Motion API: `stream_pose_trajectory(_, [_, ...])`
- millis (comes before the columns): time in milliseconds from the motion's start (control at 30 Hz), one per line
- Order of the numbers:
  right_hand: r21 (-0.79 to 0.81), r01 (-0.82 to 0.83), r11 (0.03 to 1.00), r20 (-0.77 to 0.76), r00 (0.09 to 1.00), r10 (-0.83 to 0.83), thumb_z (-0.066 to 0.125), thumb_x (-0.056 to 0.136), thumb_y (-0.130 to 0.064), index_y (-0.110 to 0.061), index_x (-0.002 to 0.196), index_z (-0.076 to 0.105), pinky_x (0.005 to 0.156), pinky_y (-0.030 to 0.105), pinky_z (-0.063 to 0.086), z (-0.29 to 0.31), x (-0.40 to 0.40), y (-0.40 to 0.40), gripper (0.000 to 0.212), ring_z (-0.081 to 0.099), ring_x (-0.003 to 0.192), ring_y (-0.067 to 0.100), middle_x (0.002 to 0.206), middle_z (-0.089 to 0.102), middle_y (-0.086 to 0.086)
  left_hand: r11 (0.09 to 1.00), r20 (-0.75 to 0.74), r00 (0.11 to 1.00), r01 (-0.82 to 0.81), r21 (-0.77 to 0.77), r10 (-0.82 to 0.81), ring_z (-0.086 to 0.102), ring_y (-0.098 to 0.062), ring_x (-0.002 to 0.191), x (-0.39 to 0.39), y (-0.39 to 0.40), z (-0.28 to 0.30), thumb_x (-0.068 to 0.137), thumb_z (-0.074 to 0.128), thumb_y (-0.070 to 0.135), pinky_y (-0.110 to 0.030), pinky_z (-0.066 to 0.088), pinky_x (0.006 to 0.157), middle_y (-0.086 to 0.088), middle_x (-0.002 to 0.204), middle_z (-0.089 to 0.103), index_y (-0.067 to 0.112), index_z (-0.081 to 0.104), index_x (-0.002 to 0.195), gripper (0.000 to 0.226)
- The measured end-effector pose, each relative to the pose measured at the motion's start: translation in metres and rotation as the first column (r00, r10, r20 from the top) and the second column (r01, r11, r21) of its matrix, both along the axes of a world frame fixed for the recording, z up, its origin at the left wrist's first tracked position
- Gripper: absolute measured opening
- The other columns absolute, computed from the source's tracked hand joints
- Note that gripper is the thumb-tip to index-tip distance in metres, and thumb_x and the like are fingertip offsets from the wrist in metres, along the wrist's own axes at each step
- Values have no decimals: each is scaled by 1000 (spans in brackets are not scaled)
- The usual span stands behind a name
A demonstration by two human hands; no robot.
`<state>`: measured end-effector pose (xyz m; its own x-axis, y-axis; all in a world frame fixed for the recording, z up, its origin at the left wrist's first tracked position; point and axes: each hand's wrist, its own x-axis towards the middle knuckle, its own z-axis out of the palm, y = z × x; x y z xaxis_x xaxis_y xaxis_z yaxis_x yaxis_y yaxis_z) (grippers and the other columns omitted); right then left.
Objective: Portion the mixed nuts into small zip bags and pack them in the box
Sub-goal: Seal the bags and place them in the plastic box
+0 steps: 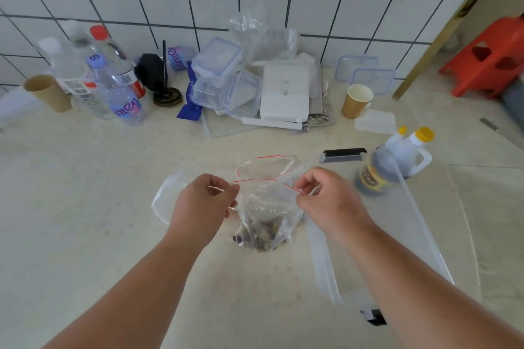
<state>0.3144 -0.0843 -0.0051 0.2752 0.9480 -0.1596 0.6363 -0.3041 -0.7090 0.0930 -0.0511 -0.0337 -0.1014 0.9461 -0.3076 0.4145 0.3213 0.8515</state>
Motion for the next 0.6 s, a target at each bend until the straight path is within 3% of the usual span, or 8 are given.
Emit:
stream_pose_trajectory(133, [-15,-24,1000,-13,1000,23,68,68,-11,-28,73,64,55,5,39,4,1,0,18,56,66,-9,68,64,-14,994,87,993,-67,-87,74,63,-9,47,4,-2,6,92,73,29,-28,47,51,4,69,78,11,65,86,21])
stream_pose_trajectory(300, [-49,-72,996,-32,997,71,66,68,-14,-28,74,64,50,8,38,8,-1,-4,15,56,61,-6,68,63,-12,974,104,982,-134,-181,155,57,-11,42,0,-3,16,85,64,8,-25,38,46,-2,63,76,8,56,74,14])
stream_pose_trajectory(433, [-80,-37,996,5,999,38,64,69,-17,-26,73,62,50,15,34,13,-1,0,11,57,62,0,69,64,-12,986,20,997,-74,-149,78,52,-9,37,-2,-11,24,77,59,7,-22,36,41,-3,58,73,7,56,77,3])
stream_pose_trajectory(500, [-81,-26,996,33,999,29,63,70,-15,-26,73,59,52,18,34,15,-2,0,12,56,64,1,71,63,-11,990,15,999,-43,-136,46,53,-11,38,-2,-13,26,79,58,8,-23,39,42,-3,59,74,11,62,85,9])
stream_pose_trajectory(600, [13,-144,989,59,988,143,63,71,-10,-29,72,57,59,14,35,17,-4,-4,20,55,76,0,81,60,-12,989,29,1000,14,-147,-10,55,-13,41,-3,-14,27,84,57,8,-24,40,45,-3,62,75,11,66,85,9])
